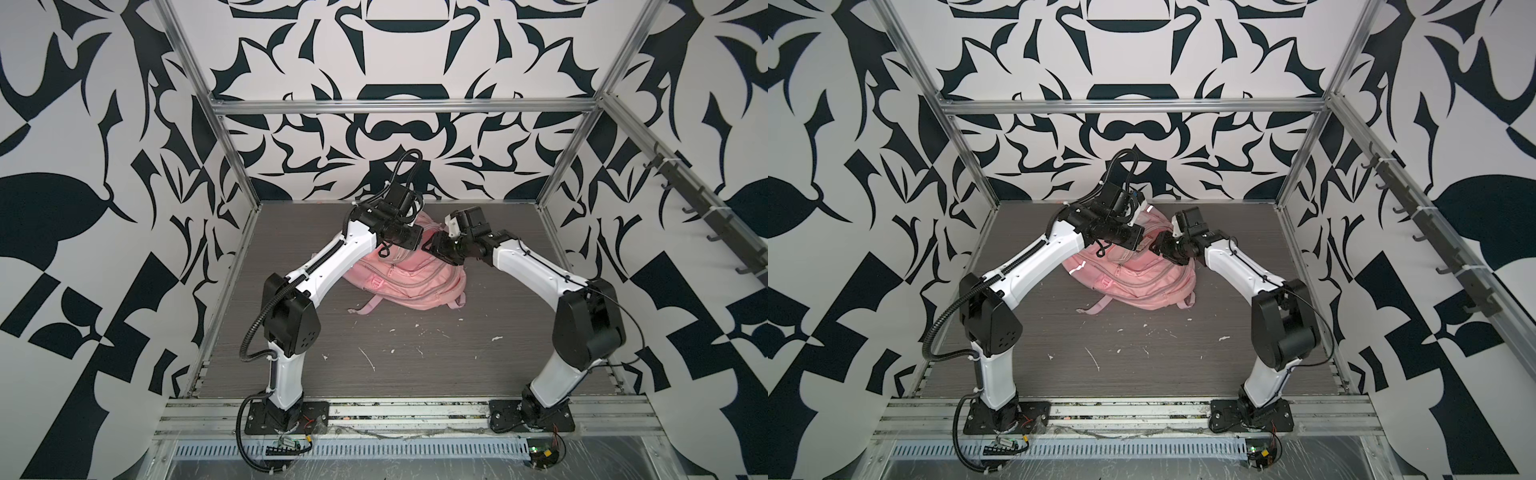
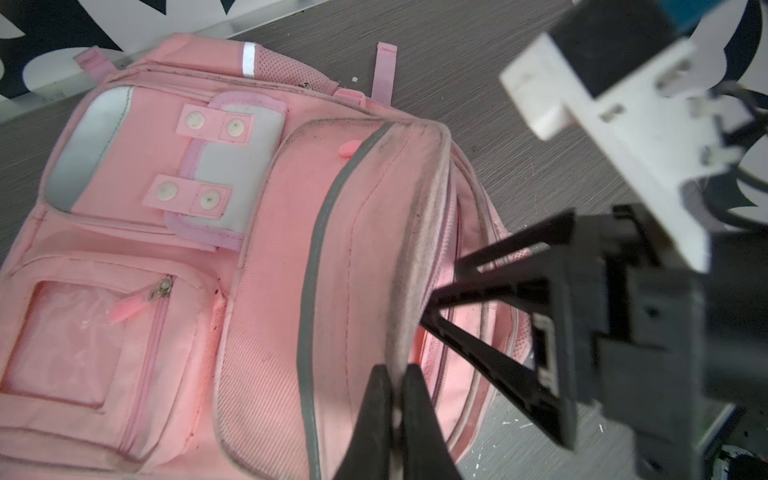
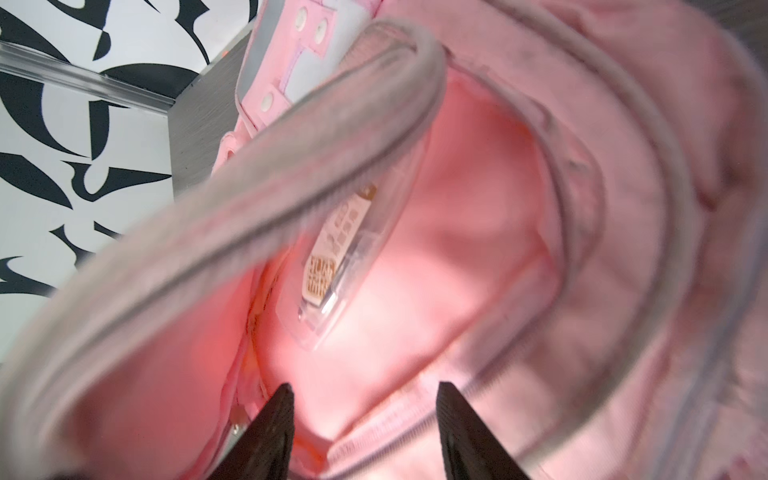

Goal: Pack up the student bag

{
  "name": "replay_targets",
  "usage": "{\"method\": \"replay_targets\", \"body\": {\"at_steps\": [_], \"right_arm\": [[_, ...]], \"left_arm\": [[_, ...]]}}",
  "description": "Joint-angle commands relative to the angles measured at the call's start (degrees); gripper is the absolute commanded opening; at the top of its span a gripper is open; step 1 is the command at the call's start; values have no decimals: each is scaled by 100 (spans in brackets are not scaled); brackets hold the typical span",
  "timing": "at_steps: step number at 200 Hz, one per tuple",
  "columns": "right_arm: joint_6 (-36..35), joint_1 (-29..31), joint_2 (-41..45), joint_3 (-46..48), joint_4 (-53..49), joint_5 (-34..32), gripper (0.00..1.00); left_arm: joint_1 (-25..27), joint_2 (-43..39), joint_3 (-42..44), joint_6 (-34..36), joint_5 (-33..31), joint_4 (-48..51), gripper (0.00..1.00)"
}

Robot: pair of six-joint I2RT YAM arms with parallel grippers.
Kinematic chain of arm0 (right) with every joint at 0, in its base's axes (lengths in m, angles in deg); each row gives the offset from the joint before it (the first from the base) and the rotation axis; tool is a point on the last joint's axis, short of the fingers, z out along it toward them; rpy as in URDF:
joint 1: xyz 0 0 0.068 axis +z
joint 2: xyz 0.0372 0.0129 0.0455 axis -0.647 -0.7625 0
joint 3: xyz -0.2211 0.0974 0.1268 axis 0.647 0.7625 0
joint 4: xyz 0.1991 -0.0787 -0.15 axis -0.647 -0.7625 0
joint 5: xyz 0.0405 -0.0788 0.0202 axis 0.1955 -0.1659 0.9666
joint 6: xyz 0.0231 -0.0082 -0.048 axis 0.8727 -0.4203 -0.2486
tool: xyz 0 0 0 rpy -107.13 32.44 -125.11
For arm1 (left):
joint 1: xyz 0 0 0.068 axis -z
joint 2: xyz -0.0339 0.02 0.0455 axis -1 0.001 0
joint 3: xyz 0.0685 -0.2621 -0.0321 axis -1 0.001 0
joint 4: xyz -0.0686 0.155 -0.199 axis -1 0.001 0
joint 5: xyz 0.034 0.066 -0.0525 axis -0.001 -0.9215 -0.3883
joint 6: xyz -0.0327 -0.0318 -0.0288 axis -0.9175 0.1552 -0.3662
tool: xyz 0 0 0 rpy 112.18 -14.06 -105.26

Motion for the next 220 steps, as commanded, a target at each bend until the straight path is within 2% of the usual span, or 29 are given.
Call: {"method": "replay_targets", "body": {"at_steps": [1, 39, 72, 103, 115, 145, 190, 220], "right_arm": [[-516, -14, 555, 443, -405, -523, 56], [-720, -14, 1341, 1203, -733, -1154, 54], [-704, -14, 1739, 1687, -878, -1343, 53], [-727, -5, 1893, 1837, -979, -1430, 52], [-736, -5, 1919, 1847, -1000, -1442, 52], [-747, 0, 1899, 1773, -1033, -1437, 51], [-681, 146, 1880, 1687, -940, -1506, 51], [-596, 512, 1802, 1611, -780, -1718, 51]], "left_arm": [[22, 243, -441, -164, 408, -323, 1], [214, 911, -894, -312, 425, -155, 2], [456, 1569, -1526, -323, 399, 223, 3], [519, 1833, -1575, -312, 365, 328, 8], [519, 1842, -1504, -300, 372, 476, 16], [514, 1583, -1149, -241, 430, 416, 35], [363, 567, 98, -297, 573, -309, 58], [-8, -168, 1068, -590, 643, -890, 63]]}}
